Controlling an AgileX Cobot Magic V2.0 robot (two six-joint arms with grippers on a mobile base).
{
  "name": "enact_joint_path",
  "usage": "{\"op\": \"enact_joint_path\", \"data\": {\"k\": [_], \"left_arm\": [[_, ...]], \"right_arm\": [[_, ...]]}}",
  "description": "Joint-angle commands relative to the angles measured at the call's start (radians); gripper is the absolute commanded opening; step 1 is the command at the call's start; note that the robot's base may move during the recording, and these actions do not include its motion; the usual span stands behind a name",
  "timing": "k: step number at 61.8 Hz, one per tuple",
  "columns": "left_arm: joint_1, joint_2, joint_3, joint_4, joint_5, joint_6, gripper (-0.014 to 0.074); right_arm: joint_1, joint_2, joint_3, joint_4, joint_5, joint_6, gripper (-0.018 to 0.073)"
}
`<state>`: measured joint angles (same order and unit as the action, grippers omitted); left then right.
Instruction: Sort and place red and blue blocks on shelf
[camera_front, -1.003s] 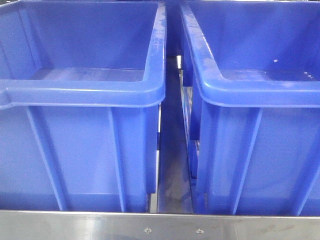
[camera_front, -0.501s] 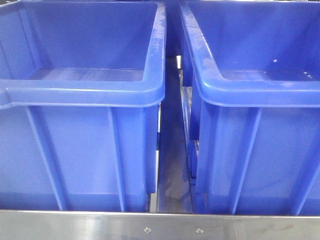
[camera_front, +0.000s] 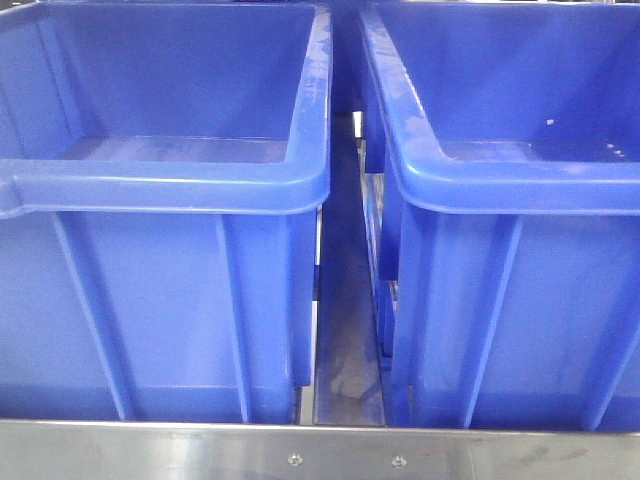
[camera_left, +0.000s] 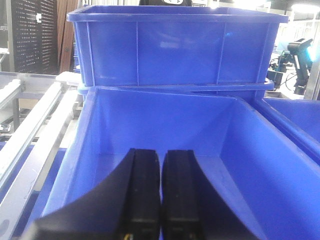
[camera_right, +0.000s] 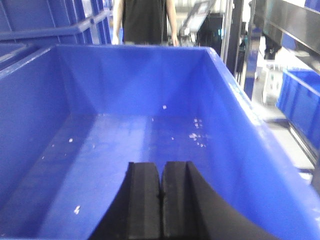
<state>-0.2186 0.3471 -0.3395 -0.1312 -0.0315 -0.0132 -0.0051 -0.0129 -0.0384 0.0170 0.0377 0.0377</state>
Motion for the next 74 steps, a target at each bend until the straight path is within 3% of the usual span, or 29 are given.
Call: {"op": "enact_joint_path", "data": {"k": [1, 74], "left_arm": [[0.001, 0.005, -0.027, -0.009, -0.085, 0.000, 0.0125], [0.001, 0.005, -0.027, -0.009, -0.085, 0.000, 0.0125]], "right_arm": [[0.004, -0.019, 0.020, 0.000, -0.158, -0.012, 0.0055], [0.007, -0.019, 0.045, -0.001, -0.166, -0.011, 0.0055]]}}
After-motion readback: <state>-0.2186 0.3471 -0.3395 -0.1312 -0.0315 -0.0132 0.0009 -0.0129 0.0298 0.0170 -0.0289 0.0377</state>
